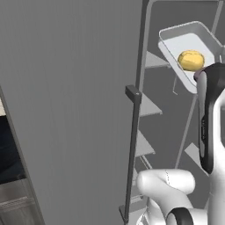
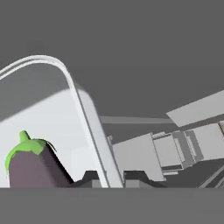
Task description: Take the eggplant and potato out of the freezer and place them in the tupperware container on the counter. Then put the tupperware containing the vegetables back in the freezer.
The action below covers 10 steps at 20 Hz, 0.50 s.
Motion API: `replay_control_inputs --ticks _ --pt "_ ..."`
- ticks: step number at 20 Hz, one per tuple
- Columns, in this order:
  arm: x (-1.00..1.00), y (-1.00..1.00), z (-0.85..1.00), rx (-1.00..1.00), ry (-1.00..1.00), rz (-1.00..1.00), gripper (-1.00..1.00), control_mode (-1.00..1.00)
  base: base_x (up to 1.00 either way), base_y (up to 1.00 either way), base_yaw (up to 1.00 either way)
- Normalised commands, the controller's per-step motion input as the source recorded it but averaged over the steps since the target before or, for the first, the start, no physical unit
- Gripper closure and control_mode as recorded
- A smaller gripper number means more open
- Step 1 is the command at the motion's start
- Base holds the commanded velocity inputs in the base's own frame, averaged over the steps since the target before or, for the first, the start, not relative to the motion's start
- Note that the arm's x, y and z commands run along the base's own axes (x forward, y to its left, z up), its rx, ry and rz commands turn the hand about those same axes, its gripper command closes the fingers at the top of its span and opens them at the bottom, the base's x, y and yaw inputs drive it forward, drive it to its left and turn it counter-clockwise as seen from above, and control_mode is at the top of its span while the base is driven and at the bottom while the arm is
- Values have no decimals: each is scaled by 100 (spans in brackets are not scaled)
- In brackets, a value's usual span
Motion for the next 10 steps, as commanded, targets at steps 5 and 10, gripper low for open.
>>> replay_control_inputs --ticks 5,10 --pt "39 0 -20 3 0 -1 100 -100 0 0 0" --pt "45 0 -16 6 0 0 100 -100 0 0 0"
